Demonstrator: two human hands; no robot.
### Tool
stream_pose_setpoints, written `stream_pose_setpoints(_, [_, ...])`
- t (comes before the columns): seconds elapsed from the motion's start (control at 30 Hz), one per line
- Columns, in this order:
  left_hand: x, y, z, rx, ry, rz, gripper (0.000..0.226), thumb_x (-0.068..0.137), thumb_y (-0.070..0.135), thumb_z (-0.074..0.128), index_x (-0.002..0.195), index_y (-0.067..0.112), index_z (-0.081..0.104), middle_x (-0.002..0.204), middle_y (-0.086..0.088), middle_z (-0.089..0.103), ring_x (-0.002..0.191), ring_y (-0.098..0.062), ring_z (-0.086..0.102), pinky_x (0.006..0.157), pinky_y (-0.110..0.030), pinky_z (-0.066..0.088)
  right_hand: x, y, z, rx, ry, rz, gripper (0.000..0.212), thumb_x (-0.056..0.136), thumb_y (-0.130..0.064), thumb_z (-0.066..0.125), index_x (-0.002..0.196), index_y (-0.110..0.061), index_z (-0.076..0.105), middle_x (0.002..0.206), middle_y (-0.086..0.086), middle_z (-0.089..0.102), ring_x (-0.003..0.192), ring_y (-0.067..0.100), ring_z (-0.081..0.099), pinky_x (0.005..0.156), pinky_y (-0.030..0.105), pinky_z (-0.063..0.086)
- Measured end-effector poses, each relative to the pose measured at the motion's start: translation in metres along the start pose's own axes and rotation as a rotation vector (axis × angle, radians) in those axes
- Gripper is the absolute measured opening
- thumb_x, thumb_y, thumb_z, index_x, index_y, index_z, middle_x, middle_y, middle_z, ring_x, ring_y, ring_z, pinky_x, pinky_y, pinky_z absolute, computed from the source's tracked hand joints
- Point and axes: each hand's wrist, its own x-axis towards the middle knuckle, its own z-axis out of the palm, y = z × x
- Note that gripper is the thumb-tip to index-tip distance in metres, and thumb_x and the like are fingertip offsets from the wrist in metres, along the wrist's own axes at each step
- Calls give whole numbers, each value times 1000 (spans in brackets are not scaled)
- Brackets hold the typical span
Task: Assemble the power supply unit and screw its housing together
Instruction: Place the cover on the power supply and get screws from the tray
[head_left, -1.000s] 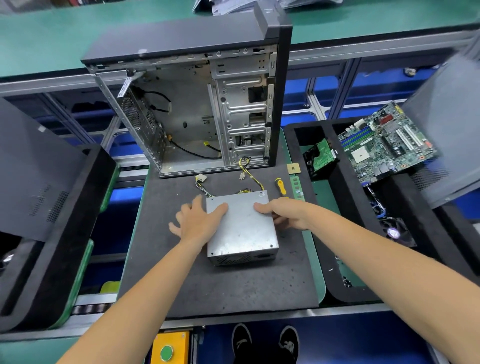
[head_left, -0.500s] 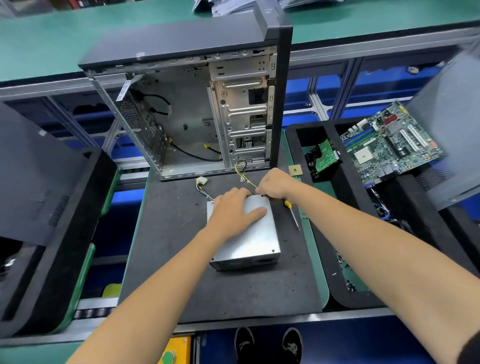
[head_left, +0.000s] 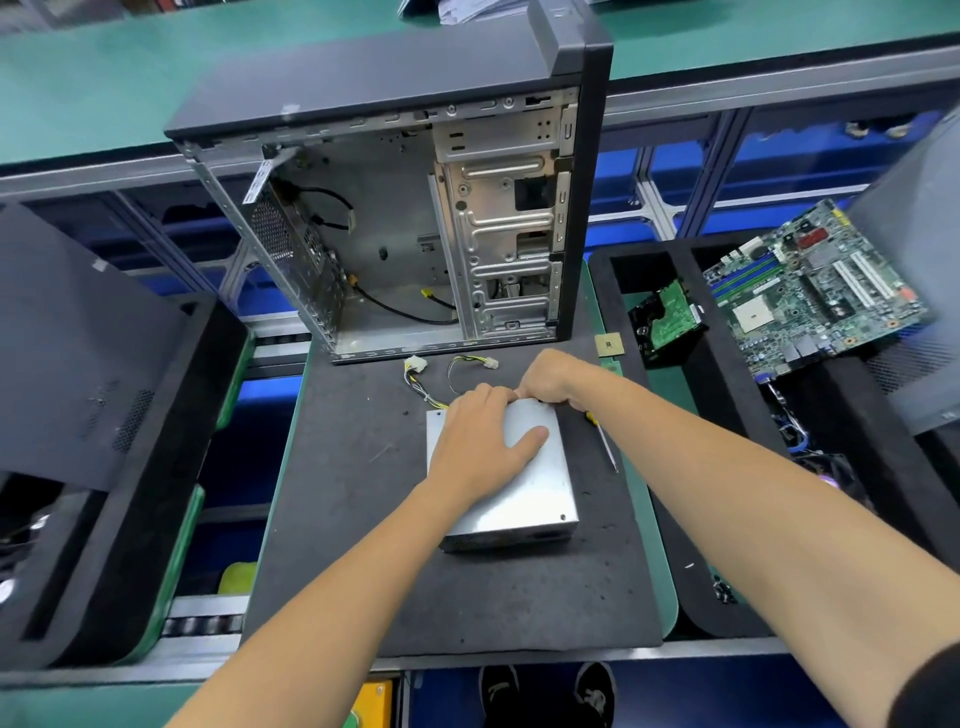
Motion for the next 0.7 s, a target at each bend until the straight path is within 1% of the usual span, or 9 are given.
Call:
stream_pose_setpoints(0.07, [2,-2,0,1,-19,-6,43,86,49,58,115,18,56,105,2,55,99,-18,49,91,-30,32,3,0,-1,25,-45,9,36,90,-15,62,59,-11,45,60,5,41,54,19,34,48,27,33])
stream_pose_setpoints(0.2, [15,-7,-6,15,18,-76,34,90,43,55,112,17,56,107,2,56,101,-18,48,89,-31,30,10,9,-4,133,-115,-19,34,89,-15,65,59,-10,50,53,2,42,52,19,36,49,24,36])
stream_pose_setpoints(0.3, [28,-16,-13,25,0,-102,30,94,33,52,117,14,55,116,-1,54,111,-19,47,97,-36,33,13,17,-2,227,-122,-34,18,86,-20,69,79,-7,60,71,7,46,62,21,38,61,29,34])
stream_pose_setpoints(0.4, [44,-19,-19,-70,-145,-19,30,97,24,47,125,12,51,125,-3,53,119,-20,45,101,-37,37,15,22,-3,204,-79,-20,41,82,-30,73,100,6,67,86,6,49,76,21,41,67,31,33])
stream_pose_setpoints(0.43, [49,-18,-20,-109,-229,-14,31,99,25,45,127,14,48,126,-2,53,118,-19,47,98,-34,38,16,21,-4,178,-73,-20,42,81,-30,73,101,6,67,88,5,46,78,20,39,68,32,32])
stream_pose_setpoints(0.5, [57,-16,-18,-147,-413,-58,32,101,31,38,130,18,43,124,-1,56,113,-18,51,91,-31,39,16,21,-10,235,-98,-15,25,80,-19,70,90,3,65,85,6,50,75,20,44,68,32,41])
stream_pose_setpoints(0.53, [61,-16,-15,-108,-484,-71,29,102,33,35,125,18,45,122,-2,58,109,-20,52,87,-32,39,17,22,-14,312,-128,-1,16,83,-15,68,85,1,65,84,8,55,75,21,52,73,33,50])
stream_pose_setpoints(0.6, [69,-17,-11,-11,-569,-71,24,103,31,33,106,17,51,115,-8,60,102,-23,52,79,-32,35,15,24,-21,411,-196,15,13,92,-16,63,83,-6,64,86,7,64,81,18,60,87,35,55])
stream_pose_setpoints(0.7, [79,-21,-12,-19,-626,-85,30,101,28,36,93,16,62,104,-2,62,95,-18,52,76,-29,36,8,26,-20,353,-253,45,13,96,-20,57,92,-8,60,88,8,61,79,19,57,86,36,55])
